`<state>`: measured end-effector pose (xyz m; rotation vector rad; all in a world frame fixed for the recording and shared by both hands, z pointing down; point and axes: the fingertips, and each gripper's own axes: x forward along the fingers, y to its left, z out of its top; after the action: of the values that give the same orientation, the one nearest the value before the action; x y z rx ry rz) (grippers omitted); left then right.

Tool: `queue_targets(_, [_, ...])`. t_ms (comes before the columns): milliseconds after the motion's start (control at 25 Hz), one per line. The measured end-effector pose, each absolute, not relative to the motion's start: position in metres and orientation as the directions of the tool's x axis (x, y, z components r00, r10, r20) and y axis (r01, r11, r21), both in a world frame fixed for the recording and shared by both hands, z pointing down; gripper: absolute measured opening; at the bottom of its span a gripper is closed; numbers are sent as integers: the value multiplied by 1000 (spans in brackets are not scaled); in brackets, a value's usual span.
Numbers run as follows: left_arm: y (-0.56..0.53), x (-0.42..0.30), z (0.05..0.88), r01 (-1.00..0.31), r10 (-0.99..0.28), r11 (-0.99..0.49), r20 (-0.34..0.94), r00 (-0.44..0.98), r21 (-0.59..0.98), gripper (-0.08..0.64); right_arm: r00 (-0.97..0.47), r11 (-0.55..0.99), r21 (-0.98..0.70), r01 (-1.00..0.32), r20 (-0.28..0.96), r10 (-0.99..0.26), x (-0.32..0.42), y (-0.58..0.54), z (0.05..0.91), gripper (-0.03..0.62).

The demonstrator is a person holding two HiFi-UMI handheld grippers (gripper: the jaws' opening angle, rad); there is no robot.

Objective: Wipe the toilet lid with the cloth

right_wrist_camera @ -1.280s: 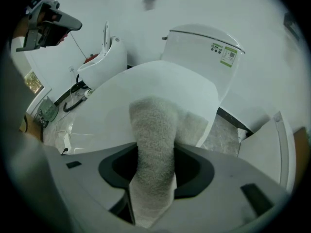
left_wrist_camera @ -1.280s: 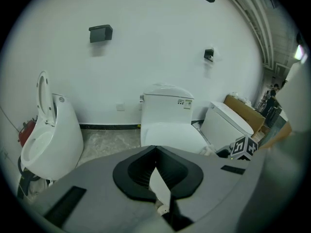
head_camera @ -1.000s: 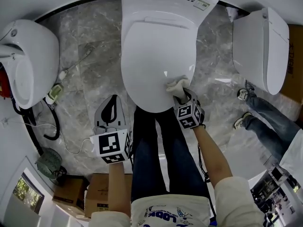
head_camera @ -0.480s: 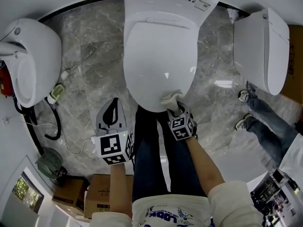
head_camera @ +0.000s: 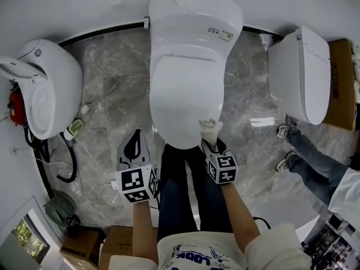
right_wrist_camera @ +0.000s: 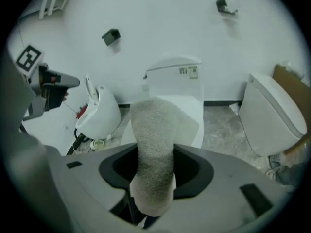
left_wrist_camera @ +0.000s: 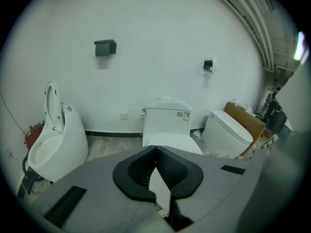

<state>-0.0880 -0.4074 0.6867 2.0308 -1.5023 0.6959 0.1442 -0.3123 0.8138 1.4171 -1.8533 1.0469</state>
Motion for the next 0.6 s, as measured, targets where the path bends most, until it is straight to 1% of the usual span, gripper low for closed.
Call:
queue_targets(160, [-419,-78,625,-961,-749,-261,607,264,95,3,-252,135,-220,-966,698,-670,160,-356,708,181])
queue_targets(320, [-426,-65,550,-959,-809,-267,520,276,94,3,-230,153,-183,-971,557,-798,173,-385,594,181])
queue_targets(440, [-433,-56,491,-958,-852,-274,440,283,84,3,-215,161,-157,-974,441,-871,180,-400,512,181])
queue_targets(600, [-439,-47,417,-958,-896,-280,341,286,67,3,-204,172,-130,-977,305,-930,185,-410,418,181])
